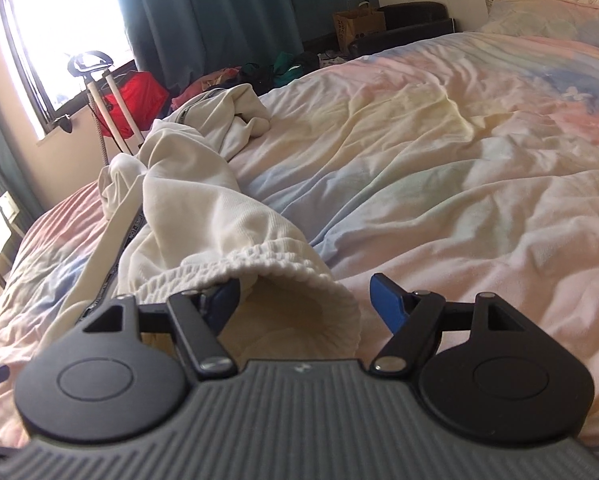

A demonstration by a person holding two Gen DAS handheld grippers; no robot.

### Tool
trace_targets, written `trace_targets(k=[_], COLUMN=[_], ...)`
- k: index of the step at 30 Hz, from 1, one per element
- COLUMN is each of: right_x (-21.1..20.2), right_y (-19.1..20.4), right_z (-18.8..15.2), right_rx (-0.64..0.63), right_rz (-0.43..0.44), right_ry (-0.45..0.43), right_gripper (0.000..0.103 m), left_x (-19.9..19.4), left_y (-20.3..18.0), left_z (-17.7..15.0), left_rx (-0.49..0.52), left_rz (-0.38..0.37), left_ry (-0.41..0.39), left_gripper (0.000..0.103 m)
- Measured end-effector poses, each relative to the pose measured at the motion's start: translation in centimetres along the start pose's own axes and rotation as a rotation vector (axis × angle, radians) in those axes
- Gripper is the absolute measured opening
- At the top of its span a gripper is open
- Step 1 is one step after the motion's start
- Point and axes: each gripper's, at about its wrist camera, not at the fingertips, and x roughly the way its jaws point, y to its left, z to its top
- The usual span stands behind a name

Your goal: Fold clothes

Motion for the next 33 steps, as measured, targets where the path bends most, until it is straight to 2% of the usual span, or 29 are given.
trace_targets(k=[2, 5, 8, 10, 13, 19, 22, 24, 27, 29, 33], right_x=[-0.1, -0.2, 0.1, -0.1, -0.6, -0.9, -1.9, -3.0, -3.6, -2.9, -1.5], right_y=[0.4, 1.0, 2.4, 3.7, 5.7, 8.8, 9.1, 8.5, 6.7, 5.8, 4.4], right_z=[-0.1, -0.3, -0.9, -1.4, -2.2, -4.3, -4.5, -3.7, -2.0, -1.5, -1.2], right_rx=[-0.035, -0.074, -0.138, -0.214, -0.316, -0.478, -0.486, -0.415, -0.201, -0.102, 0.045], right_rz=[-0.012, -0.015, 0.077, 0.123, 0.202, 0.339, 0.413, 0.473, 0.560, 0.532, 0.451], right_ry=[-0.016, -0.023, 0.023, 0.022, 0.021, 0.088, 0.087, 0.061, 0.034, 0.051, 0.090], right_gripper=[0.075, 0.075, 0.074, 0.074, 0.074, 0.073, 0.073, 0.073, 0.073, 0.074, 0.076], left_x=[0.6, 0.3, -0.2, -0.1, 1.4, 6.4, 8.8, 9.3, 8.8, 8.0, 5.3], left_y=[2.4, 7.7, 13.3, 16.3, 20.1, 23.7, 23.9, 23.8, 23.8, 24.0, 24.5], left_z=[0.5, 0.1, -1.1, -1.9, -3.4, -6.9, -8.6, -9.2, -9.7, -9.8, -10.3], left_rx=[-0.151, -0.485, -0.792, -0.930, -1.065, -1.201, -1.213, -1.202, -1.202, -1.206, -1.189], left_rz=[0.016, 0.016, -0.005, -0.014, -0.035, -0.058, -0.089, -0.105, -0.145, -0.180, -0.193], left_ry=[-0.007, -0.057, -0.099, -0.113, -0.083, 0.048, 0.090, 0.114, 0.129, 0.136, 0.131], left_gripper=[0.084, 0.084, 0.084, 0.084, 0.083, 0.079, 0.076, 0.075, 0.074, 0.075, 0.080])
